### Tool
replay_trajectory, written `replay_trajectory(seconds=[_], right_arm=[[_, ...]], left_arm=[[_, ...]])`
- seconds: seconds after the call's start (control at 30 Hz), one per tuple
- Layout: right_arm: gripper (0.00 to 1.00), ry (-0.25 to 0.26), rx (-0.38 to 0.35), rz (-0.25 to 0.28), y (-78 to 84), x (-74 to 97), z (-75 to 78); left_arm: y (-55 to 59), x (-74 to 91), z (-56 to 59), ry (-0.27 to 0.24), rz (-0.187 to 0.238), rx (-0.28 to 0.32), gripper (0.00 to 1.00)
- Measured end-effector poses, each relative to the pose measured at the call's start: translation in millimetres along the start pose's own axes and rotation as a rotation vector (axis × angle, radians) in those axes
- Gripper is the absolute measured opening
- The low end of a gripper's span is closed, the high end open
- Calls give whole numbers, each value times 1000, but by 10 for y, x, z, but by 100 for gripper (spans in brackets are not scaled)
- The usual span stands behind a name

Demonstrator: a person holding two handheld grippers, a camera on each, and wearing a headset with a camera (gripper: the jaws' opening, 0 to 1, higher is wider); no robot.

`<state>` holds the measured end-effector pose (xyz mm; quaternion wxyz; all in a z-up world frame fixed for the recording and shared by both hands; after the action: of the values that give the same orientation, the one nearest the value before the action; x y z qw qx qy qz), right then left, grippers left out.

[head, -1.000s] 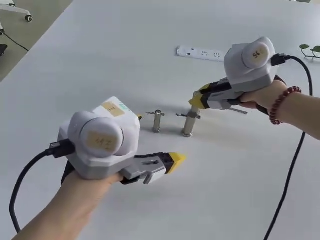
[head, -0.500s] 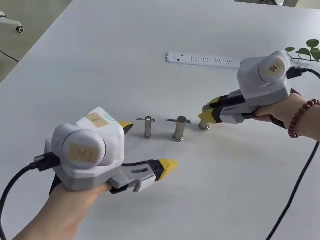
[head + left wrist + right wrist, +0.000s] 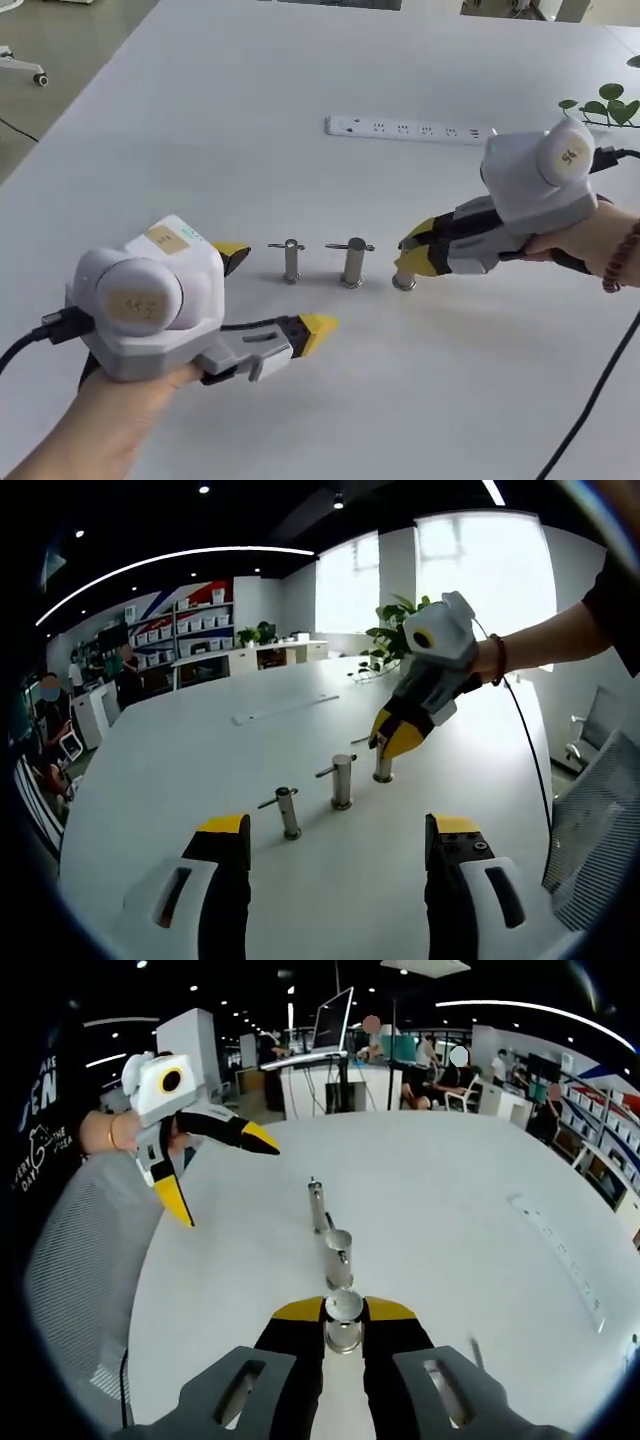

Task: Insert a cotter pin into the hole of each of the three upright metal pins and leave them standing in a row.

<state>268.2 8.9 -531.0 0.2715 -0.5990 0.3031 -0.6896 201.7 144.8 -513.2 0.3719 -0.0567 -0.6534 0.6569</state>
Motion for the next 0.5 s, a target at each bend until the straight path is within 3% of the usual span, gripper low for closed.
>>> replay_trajectory(seconds=[0.5], right_arm=[[8,-125,115,10,-63,-98,-376]], left_arm=[[3,141,42,10,17,-7,70]])
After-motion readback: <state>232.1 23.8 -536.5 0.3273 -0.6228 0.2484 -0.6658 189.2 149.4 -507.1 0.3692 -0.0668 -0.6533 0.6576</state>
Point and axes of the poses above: the centre of the closed fingertips' face, and the gripper's own axes: x roughly backward along the fingers, z roughly to its right, y roughly out of its underside, the point moved 3 cm from there along x, roughly backward along the fingers, and after that the axes turned 8 degrees about x, right-handed, at the moved point
